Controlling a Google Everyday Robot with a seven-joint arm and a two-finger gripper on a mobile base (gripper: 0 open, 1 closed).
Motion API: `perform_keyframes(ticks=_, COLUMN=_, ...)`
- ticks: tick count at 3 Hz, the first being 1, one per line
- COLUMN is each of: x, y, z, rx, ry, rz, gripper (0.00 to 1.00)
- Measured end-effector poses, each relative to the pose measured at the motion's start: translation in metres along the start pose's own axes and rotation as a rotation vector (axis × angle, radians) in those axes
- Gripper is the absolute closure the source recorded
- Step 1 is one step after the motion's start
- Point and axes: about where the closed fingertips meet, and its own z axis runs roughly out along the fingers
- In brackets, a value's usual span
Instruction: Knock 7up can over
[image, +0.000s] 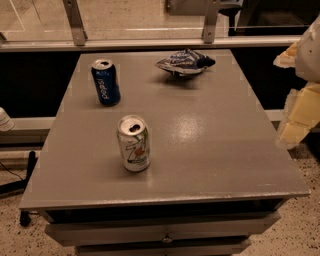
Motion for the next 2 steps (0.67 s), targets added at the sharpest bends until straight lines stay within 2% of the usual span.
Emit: perform_keyframes(ticks=2, x=-0.0031, y=0.002, z=0.0002, rx=0.0, ry=-0.024, rz=0.016, gripper=0.0)
